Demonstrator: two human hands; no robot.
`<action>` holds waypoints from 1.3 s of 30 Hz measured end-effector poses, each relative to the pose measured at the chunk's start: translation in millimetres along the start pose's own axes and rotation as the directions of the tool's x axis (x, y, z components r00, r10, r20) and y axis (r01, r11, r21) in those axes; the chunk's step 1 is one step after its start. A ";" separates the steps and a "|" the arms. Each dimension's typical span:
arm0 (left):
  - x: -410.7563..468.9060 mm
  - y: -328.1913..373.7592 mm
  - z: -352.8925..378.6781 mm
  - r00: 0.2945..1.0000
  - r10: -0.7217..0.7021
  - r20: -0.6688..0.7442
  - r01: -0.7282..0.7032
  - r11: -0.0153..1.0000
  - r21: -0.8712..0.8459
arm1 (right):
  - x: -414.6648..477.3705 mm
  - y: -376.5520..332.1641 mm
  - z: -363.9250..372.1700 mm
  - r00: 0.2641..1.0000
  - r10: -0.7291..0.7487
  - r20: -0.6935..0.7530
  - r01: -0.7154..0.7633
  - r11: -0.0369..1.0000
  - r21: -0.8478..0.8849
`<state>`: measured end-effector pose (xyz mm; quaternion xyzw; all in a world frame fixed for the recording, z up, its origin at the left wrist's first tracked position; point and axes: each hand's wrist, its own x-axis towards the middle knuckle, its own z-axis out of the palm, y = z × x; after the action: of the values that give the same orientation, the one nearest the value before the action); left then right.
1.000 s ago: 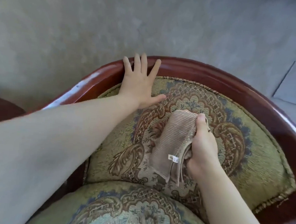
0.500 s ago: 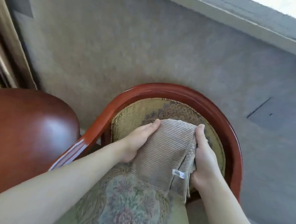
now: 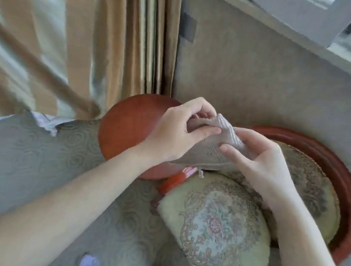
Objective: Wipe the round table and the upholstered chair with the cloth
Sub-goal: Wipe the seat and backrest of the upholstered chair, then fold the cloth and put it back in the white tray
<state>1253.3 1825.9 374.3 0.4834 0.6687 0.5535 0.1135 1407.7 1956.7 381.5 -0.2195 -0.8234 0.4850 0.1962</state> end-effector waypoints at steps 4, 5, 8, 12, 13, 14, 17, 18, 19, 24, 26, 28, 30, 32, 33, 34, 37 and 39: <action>-45.2 4.3 -108.4 0.993 0.061 -0.099 -0.045 0.987 0.155 | 24.3 -75.6 94.6 0.958 -0.217 0.187 0.249 0.955 -0.164; -54.5 1.0 -126.5 0.991 0.056 -0.121 -0.035 0.985 0.170 | 25.9 -85.8 113.2 0.944 -0.253 0.211 0.292 0.938 -0.186; -96.7 -23.7 -214.6 0.977 0.010 -0.214 0.026 0.986 0.166 | 34.4 -127.4 193.3 0.898 -0.374 0.231 0.415 0.895 -0.162; -172.0 -67.6 -344.3 0.957 -0.180 -0.227 0.210 0.971 0.117 | 48.1 -190.5 311.2 0.845 -0.444 0.298 0.475 0.879 -0.037; -192.6 -76.8 -371.9 0.941 -0.244 -0.236 0.273 0.957 0.100 | 51.5 -202.5 339.8 0.835 -0.448 0.321 0.476 0.880 -0.010; -212.1 -85.3 -397.3 0.916 -0.303 -0.265 0.330 0.942 0.065 | 55.0 -212.4 367.6 0.823 -0.455 0.342 0.477 0.878 0.020; -250.6 -104.3 -460.0 0.808 -0.392 -0.440 0.360 0.920 -0.158 | 70.3 -243.3 438.8 0.796 -0.489 0.356 0.484 0.868 0.110; -256.9 -110.1 -477.3 0.753 -0.413 -0.513 0.338 0.911 -0.238 | 78.1 -251.6 459.7 0.789 -0.500 0.356 0.491 0.862 0.123; -260.4 -115.8 -492.4 0.695 -0.428 -0.578 0.304 0.903 -0.303 | 87.5 -257.9 479.2 0.785 -0.503 0.361 0.489 0.862 0.136; -247.6 -142.2 -557.7 0.519 -0.443 -0.731 0.126 0.885 -0.447 | 150.0 -268.7 571.5 0.827 -0.458 0.325 0.389 0.885 0.256; -237.6 -151.3 -582.0 0.512 -0.394 -0.763 0.117 0.912 -0.392 | 178.7 -271.6 612.3 0.832 -0.445 0.331 0.355 0.886 0.298; -230.3 -162.3 -604.9 0.499 -0.351 -0.793 0.150 0.936 -0.319 | 208.0 -273.8 655.3 0.821 -0.444 0.357 0.332 0.882 0.334; -225.6 -176.1 -631.6 0.422 -0.340 -0.840 0.202 0.939 -0.278 | 236.9 -283.1 698.1 0.799 -0.448 0.401 0.326 0.883 0.338; -225.0 -190.5 -665.9 0.289 -0.360 -0.887 0.239 0.924 -0.298 | 264.4 -298.7 741.3 0.767 -0.438 0.469 0.303 0.891 0.338; -226.9 -196.5 -686.0 0.235 -0.356 -0.905 0.260 0.920 -0.294 | 276.6 -310.0 762.2 0.746 -0.437 0.502 0.288 0.892 0.348; -228.8 -200.4 -707.0 0.194 -0.340 -0.920 0.289 0.916 -0.277 | 287.7 -324.0 782.6 0.721 -0.440 0.536 0.274 0.890 0.364; -241.3 -211.2 -765.4 0.069 -0.262 -0.962 0.364 0.905 -0.221 | 311.6 -371.0 840.6 0.626 -0.444 0.641 0.203 0.886 0.417; -255.9 -219.1 -800.6 -0.041 -0.215 -0.976 0.347 0.913 -0.216 | 314.7 -401.7 875.9 0.556 -0.466 0.688 0.157 0.872 0.463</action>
<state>718.9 1141.1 379.4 -0.1800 0.6653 0.6618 -0.2949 609.2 1332.2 375.3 0.2046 -0.7504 0.6254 -0.0626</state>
